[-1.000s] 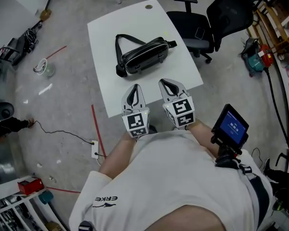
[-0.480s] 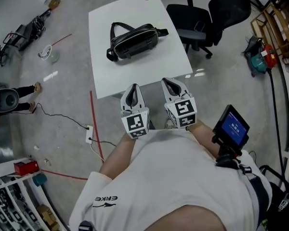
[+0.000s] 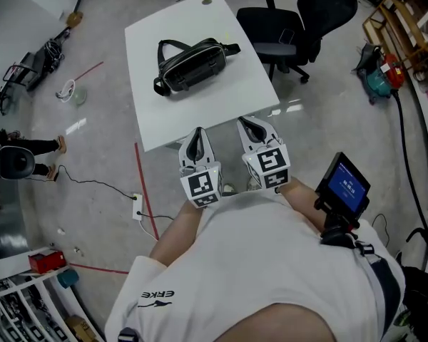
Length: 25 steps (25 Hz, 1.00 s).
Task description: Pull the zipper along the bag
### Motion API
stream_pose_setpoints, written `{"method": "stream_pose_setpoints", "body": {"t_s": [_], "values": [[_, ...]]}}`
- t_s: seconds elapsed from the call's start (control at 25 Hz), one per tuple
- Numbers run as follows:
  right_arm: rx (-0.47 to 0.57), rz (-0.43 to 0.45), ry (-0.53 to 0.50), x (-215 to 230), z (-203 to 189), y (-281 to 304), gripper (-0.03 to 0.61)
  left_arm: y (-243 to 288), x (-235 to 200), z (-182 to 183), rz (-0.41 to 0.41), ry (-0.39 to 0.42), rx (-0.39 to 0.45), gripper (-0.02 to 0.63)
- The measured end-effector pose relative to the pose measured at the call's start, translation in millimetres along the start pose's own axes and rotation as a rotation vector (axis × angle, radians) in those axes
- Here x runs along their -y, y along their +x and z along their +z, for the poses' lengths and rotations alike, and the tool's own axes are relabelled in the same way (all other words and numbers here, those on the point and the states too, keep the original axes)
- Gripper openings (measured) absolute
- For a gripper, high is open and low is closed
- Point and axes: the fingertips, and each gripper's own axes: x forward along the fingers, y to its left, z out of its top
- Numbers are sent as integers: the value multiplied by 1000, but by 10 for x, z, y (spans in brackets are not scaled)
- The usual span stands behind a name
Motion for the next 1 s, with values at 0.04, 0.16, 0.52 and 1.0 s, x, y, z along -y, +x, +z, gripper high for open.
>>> {"method": "stream_pose_setpoints", "body": {"t_s": [0.04,0.16,0.52,1.0], "values": [[0,-3,-4,-15,7,1,5,6,-13,-2,-2,-4,1,2],[-2,-16,-8,-51,29,-1,5,-1,-35,2,-19,-6,1,2],[-13,-46,-13,-140,37,45,3,-11,-84,-16,-69,1,3,2],[-18,-60,-25,-268,47,33,3,-103,-143,-24,-88,-2,1,2]]}}
